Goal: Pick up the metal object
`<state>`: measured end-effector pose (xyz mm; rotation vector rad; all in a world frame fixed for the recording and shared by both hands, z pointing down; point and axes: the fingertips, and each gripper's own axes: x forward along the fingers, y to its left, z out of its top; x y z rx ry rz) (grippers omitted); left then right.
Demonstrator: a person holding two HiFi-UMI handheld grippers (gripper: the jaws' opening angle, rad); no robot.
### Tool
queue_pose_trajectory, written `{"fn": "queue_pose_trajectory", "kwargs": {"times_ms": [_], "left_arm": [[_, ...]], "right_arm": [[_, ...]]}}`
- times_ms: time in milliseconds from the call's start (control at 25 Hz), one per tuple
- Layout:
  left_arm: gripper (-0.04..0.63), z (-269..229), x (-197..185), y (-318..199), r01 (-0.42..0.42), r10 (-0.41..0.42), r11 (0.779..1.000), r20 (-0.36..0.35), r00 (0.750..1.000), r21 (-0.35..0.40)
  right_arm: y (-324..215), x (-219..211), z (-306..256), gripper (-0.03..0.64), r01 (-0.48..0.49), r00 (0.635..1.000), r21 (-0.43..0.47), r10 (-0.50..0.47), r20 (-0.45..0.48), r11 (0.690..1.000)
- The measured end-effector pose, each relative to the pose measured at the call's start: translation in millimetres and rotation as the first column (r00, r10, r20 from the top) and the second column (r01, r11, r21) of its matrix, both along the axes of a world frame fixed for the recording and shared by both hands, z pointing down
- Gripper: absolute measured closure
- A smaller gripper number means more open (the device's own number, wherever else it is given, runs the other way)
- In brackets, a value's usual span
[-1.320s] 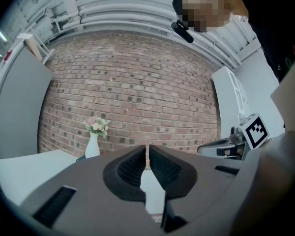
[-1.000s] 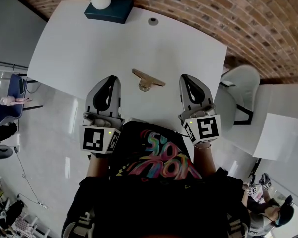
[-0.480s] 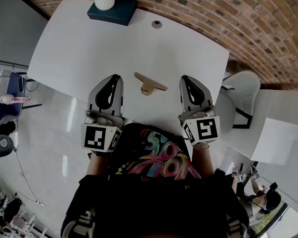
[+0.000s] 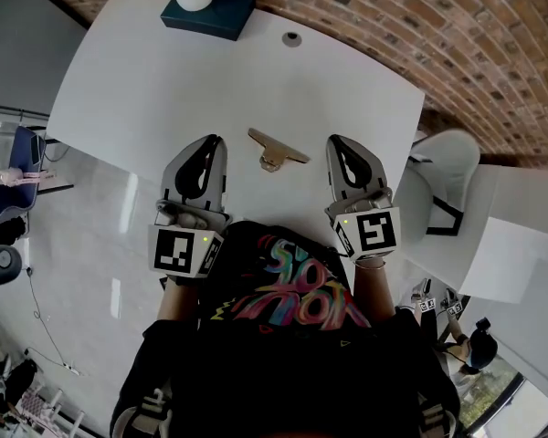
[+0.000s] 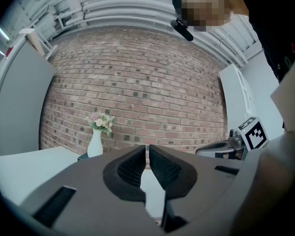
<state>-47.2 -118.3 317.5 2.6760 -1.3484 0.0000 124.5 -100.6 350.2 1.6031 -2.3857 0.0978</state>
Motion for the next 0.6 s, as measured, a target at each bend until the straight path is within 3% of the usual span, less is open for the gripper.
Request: {"fn": "queue_pose_trajectory", "kwargs": {"times_ms": [600], "left_arm": [[0.555,21.1,2.5,4.3,-0.006,0.006,1.000,0.005,1.000,-0.022]], "right_arm": [[0.5,-19.0,73.5,0.600,0.119,0.993,-0.101,-0.120,-0.003,0.988]]}}
